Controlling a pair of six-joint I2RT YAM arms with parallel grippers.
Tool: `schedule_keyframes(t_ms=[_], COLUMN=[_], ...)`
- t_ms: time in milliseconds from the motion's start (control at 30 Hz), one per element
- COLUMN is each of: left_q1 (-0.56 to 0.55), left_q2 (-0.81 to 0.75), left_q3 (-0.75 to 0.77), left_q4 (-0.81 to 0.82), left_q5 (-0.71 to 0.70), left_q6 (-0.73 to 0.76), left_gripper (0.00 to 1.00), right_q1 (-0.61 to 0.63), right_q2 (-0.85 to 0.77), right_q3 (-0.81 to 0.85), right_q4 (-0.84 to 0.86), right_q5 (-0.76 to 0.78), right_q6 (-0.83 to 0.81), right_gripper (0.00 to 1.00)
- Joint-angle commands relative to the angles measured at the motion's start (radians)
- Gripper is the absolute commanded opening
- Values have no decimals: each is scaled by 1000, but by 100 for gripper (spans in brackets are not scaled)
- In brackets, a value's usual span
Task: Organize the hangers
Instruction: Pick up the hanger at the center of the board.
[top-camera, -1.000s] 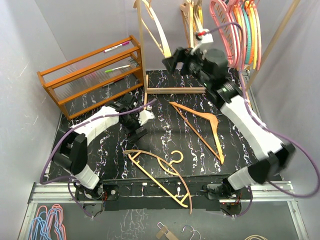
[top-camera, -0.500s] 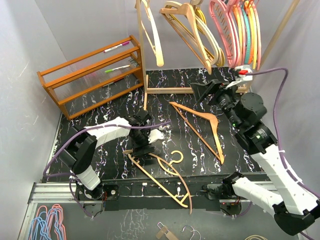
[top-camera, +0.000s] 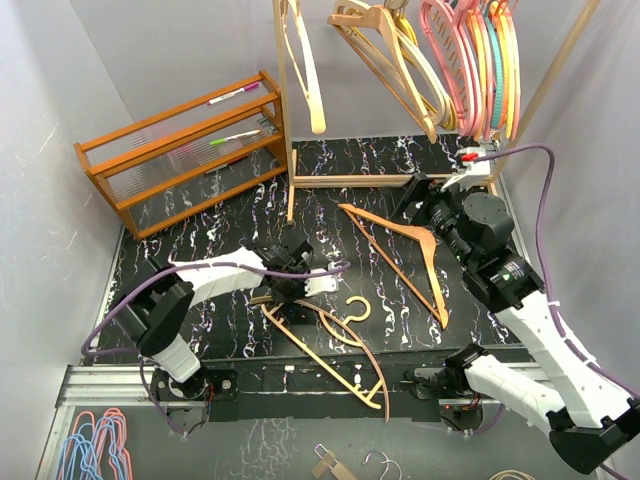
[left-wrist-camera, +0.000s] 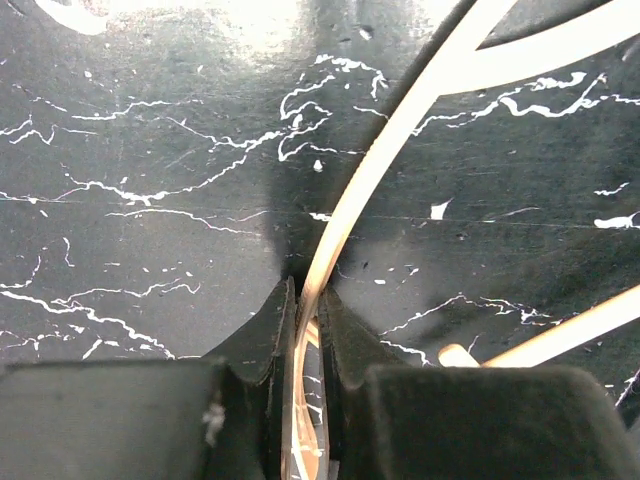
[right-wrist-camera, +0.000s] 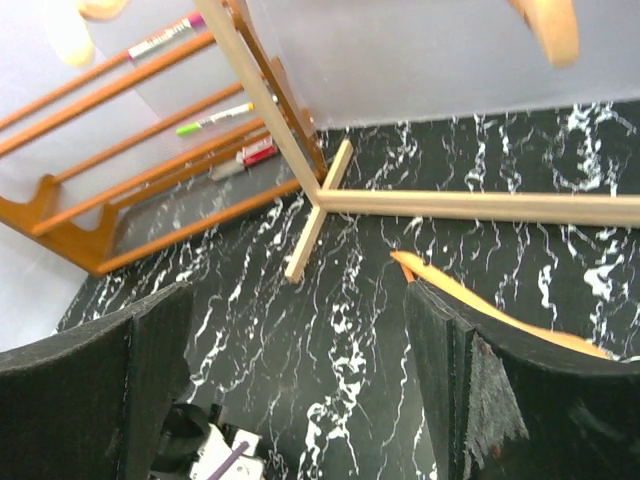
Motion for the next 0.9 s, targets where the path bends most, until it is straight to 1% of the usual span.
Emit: schedule_keyframes(t_ms=[0,100,167,267,300,433,500,567,633,733,767,867], left_q1=[-18,1,65,206,241,341,367,387,401,415,418,422], left_q2=[-41,-199,-255,-368,-399,-493,-530,-555,-573,-587,-592,-601], left_q3=[-103,-124,-105,-97,-97,-82,-84,-85,-78,-63,-61,-64], left_q4=[-64,-90,-137,-174,-183,-222,-229,-227,-227,-229,-228,-218], left_q5=[6,-8,12,58,57,81,87,87,86,91,90,74], left_q6=[46,85,91,122,136,169,173,172,169,156,152,159], left_gripper=[0,0,0,0,0,0,0,0,0,0,0,0], right_q1=[1,-1,-1,-2,-1,-1,-1,-1,-2,-1,-1,-1], right_q2=[-38,-92,-147,-212,-223,-211,-176,-125,-58,43,91,297], right_q3=[-111,-254,-376,-553,-613,-838,-896,-930,-957,-1020,-1028,-1023], right_q4=[-5,50,154,345,441,750,870,948,1013,1196,1252,1426], right_q5=[-29,-131,-254,-467,-524,-676,-706,-709,-681,-618,-624,-756], right_q6=[30,33,27,43,65,167,198,198,178,163,165,196], right_gripper=[91,93,95,97,97,98,98,98,97,99,99,99])
